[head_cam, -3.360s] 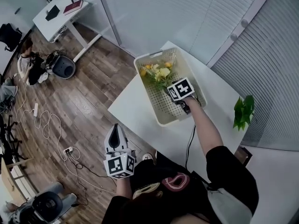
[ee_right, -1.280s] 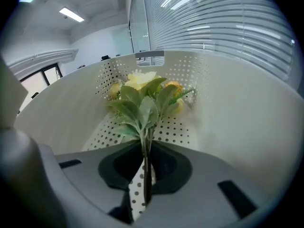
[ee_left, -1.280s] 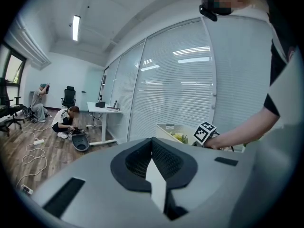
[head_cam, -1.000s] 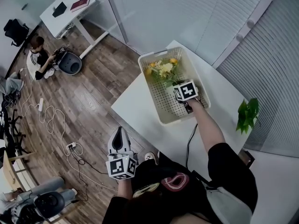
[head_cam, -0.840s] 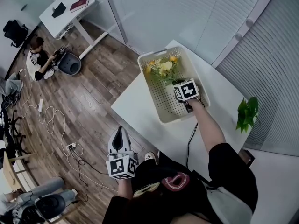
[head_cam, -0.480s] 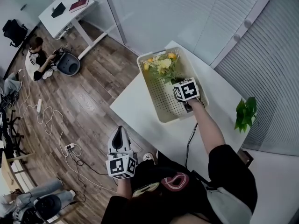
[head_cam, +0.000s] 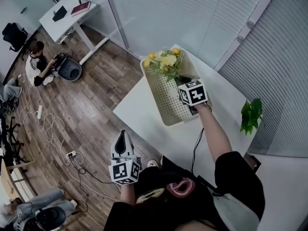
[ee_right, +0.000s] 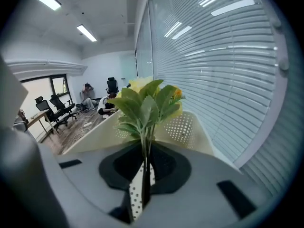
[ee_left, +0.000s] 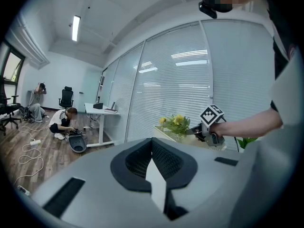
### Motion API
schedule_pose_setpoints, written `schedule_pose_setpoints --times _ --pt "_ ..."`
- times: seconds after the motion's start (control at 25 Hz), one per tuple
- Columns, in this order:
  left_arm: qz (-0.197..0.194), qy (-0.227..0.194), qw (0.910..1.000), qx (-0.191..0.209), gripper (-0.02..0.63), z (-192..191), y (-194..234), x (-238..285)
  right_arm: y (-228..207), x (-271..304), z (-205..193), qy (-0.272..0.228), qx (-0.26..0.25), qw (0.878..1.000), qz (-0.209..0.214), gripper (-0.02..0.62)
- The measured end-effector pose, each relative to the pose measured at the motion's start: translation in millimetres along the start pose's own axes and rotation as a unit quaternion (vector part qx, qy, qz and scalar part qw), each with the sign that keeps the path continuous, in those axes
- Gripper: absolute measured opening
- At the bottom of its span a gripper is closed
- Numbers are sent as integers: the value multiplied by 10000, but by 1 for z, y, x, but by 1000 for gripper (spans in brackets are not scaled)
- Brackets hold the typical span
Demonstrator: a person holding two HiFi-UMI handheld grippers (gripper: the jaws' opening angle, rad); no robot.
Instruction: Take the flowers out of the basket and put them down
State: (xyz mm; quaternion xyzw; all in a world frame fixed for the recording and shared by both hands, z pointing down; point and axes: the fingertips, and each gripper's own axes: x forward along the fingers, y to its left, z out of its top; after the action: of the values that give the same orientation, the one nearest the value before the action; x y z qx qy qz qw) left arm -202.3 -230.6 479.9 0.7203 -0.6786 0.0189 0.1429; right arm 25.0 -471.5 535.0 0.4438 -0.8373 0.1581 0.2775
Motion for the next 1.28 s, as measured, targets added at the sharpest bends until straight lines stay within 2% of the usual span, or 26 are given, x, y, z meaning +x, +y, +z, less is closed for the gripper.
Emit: schedule_pose_setpoints --times 0.24,0.6,0.84,1.28 --pt "12 -69 10000 -36 17 0 0 -3 5 -27 19 -351 -73 9993 -133 41" --pt "-204 -243 9995 -27 17 8 -6 -6 20 -75 42 -883 -122 9952 -392 41" --pt "-308 -294 9991 -45 17 10 -9 -9 31 -111 43 -1125 -192 9921 -520 41" --pt "-851 -368 9957 -35 17 11 -34 -8 36 -171 29 -1391 -213 9858 -920 41"
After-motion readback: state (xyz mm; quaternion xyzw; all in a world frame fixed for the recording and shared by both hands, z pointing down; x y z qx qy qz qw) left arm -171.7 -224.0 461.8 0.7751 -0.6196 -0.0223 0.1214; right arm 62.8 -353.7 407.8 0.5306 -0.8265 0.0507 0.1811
